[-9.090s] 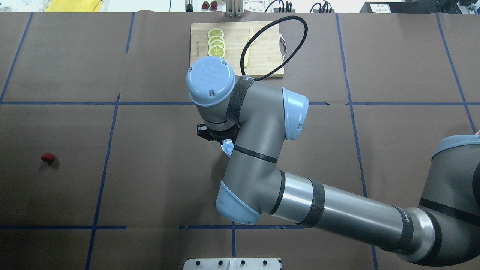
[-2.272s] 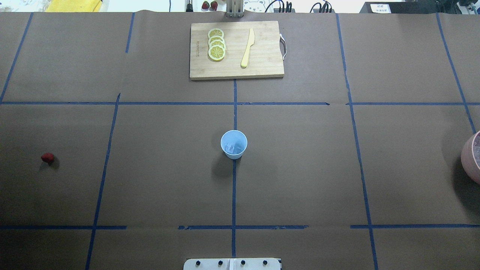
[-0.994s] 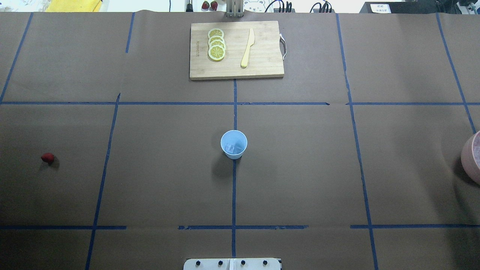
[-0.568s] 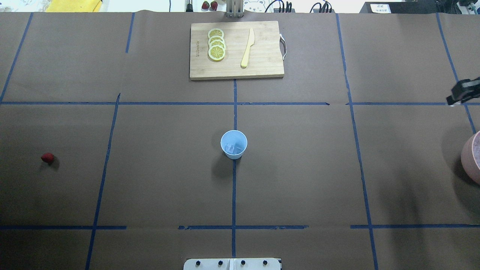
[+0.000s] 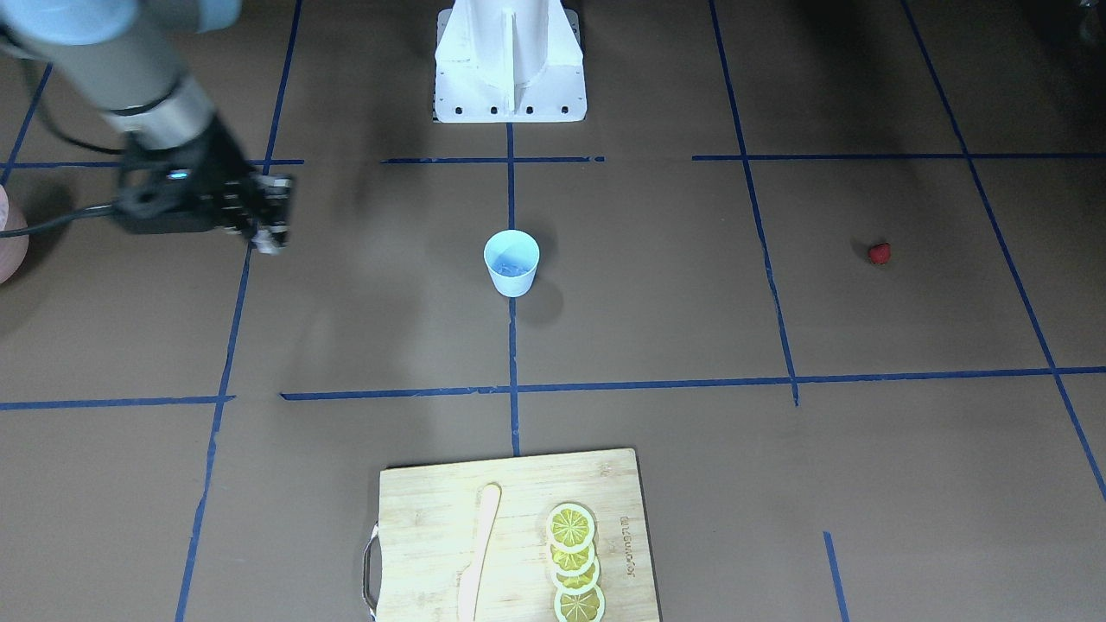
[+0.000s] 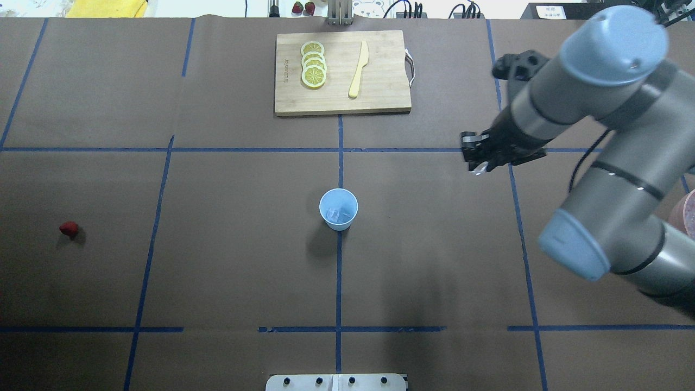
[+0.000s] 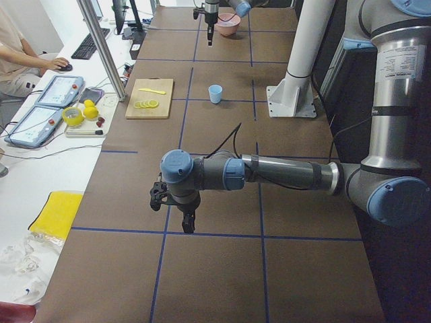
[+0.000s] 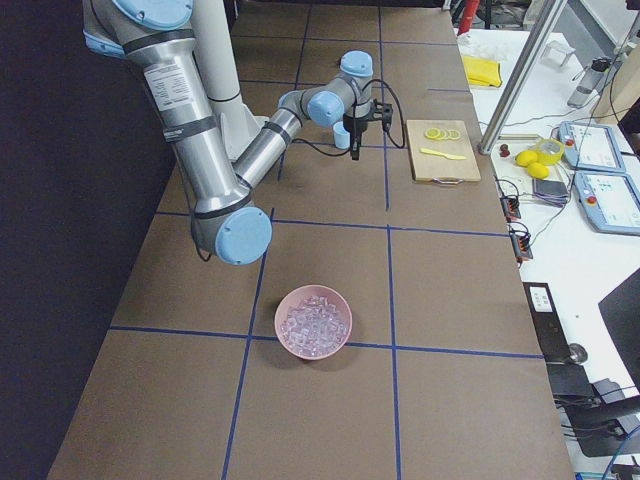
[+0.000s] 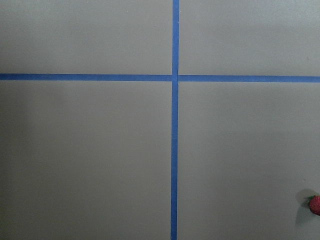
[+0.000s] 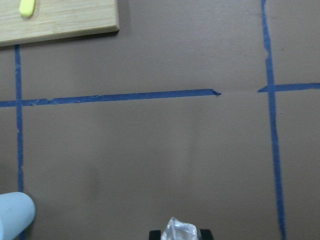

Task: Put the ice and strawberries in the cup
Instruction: 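Carry the ice cube in the right gripper over the blue cup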

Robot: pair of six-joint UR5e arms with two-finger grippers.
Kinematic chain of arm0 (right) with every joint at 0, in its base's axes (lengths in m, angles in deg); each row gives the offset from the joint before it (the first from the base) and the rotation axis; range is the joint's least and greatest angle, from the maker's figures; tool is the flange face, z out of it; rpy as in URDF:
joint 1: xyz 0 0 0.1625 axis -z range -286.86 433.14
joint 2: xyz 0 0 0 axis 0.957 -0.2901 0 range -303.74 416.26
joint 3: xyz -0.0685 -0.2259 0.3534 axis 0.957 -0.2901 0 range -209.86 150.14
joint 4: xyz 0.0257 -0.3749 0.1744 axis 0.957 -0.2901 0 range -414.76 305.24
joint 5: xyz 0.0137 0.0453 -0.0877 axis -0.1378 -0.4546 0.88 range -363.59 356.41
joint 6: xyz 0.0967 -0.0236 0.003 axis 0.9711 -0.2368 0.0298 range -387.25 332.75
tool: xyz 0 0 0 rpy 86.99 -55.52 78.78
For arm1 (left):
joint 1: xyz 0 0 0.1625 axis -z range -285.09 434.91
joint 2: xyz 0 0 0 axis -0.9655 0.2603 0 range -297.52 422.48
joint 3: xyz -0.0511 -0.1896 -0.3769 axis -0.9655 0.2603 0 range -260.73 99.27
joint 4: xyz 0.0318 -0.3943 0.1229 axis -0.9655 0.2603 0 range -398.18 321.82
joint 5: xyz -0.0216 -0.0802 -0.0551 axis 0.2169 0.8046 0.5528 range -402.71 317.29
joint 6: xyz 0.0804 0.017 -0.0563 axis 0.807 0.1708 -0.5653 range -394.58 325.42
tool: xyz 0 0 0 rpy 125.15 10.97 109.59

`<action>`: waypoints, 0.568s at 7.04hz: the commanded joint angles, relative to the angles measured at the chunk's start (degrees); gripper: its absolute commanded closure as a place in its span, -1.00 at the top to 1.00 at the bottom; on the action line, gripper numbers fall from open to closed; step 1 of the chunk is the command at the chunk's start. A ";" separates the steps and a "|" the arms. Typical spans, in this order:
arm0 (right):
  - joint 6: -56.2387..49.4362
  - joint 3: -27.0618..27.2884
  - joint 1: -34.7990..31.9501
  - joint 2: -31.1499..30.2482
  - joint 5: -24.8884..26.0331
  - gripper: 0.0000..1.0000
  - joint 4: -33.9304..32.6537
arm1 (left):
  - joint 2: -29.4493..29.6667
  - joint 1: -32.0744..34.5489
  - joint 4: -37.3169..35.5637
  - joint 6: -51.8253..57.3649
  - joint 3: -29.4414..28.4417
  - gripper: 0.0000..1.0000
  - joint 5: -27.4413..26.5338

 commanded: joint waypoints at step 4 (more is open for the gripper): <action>16.24 -15.52 15.96 22.69 13.86 -1.00 -7.48 | 0.00 0.00 -0.09 0.00 -0.01 1.00 0.01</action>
